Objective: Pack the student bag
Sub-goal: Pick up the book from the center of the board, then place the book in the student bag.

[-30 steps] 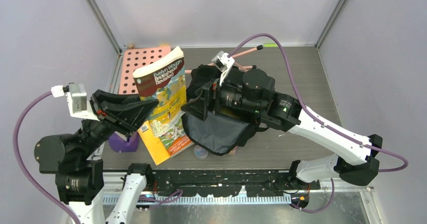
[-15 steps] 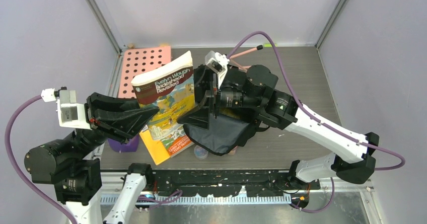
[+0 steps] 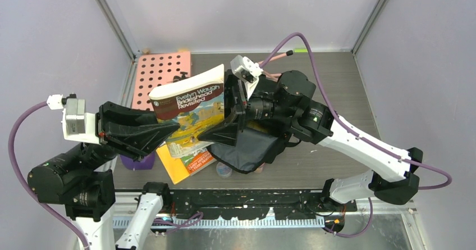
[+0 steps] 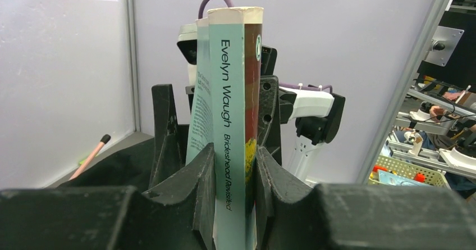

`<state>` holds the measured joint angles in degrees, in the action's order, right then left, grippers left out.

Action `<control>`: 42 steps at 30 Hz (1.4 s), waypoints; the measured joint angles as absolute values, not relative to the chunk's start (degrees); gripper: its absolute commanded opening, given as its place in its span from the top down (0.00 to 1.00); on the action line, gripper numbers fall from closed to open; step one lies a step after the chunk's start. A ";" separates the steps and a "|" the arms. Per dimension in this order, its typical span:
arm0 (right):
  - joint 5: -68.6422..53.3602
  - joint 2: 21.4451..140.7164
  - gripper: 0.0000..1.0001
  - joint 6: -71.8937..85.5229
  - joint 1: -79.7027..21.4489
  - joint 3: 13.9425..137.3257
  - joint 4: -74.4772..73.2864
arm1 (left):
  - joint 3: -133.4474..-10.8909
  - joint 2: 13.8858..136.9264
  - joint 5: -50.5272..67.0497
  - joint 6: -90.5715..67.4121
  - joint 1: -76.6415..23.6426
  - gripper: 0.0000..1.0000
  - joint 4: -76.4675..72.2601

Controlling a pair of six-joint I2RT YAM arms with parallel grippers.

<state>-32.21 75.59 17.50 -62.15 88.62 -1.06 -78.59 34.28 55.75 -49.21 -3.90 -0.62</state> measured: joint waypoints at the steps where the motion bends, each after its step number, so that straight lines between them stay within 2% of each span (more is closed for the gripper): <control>1: -32.36 75.57 0.07 17.34 -62.15 88.62 -0.75 | -78.37 34.26 55.77 -49.36 -3.90 1.00 -0.93; 2: -32.60 75.57 0.11 17.26 -62.15 88.62 -0.43 | -78.04 34.28 55.79 -49.47 -3.90 1.00 -1.28; 4: -33.23 75.57 0.33 17.28 -62.15 88.62 0.40 | -77.36 34.26 55.75 -49.47 -3.90 1.00 -1.54; 5: -33.82 75.57 0.41 17.34 -62.15 88.62 0.89 | -76.90 34.26 55.72 -49.28 -3.92 1.00 -1.43; 6: -34.61 75.55 0.54 17.54 -62.15 88.62 1.32 | -76.44 34.26 55.61 -49.01 -3.97 1.00 -1.17; 7: -34.74 75.46 0.60 17.47 -62.15 88.60 1.52 | -75.99 34.28 55.48 -48.66 -3.99 1.00 -0.80; 8: -35.27 75.37 0.70 17.72 -62.15 88.60 1.65 | -75.48 34.28 55.20 -48.18 -4.01 1.00 -0.32; 12: -34.59 74.30 0.96 17.87 -62.19 87.61 1.15 | -73.23 34.28 53.60 -46.74 -4.10 1.00 0.58; 13: -34.06 74.00 0.98 18.04 -62.19 87.02 1.02 | -72.51 34.24 53.32 -46.30 -4.38 0.95 0.78; 14: -33.43 73.82 0.99 18.04 -62.19 86.56 0.86 | -72.05 34.24 53.15 -46.00 -4.47 0.81 1.06; 17: -29.30 72.95 1.00 17.87 -62.19 85.47 -1.78 | -70.32 34.24 51.55 -44.47 -4.62 0.26 3.44; 18: -27.16 72.49 1.00 17.65 -62.19 85.10 -3.33 | -69.82 34.24 50.24 -42.96 -4.58 0.14 4.82; 20: -23.20 71.33 0.99 16.56 -62.22 84.29 -7.01 | -68.77 34.24 45.95 -40.51 -4.47 0.03 8.43; 26: -9.30 68.38 1.00 10.87 -63.61 83.44 -22.22 | -62.02 33.26 30.79 -36.34 -4.47 0.00 23.00; 30: 0.30 67.72 1.00 5.85 -68.10 83.44 -31.16 | -54.22 31.46 24.32 -35.97 -4.43 0.00 30.30; 36: 11.31 68.01 1.00 -1.39 -74.08 84.12 -42.76 | -40.49 28.60 24.27 -37.43 -4.38 0.00 34.20; 42: 24.10 70.57 1.00 -7.53 -74.74 86.91 -49.41 | -34.70 28.97 28.40 -38.57 -4.38 0.04 32.75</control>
<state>24.10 70.57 -7.53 -74.74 86.91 -49.41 -34.70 28.97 28.40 -38.57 -4.38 32.75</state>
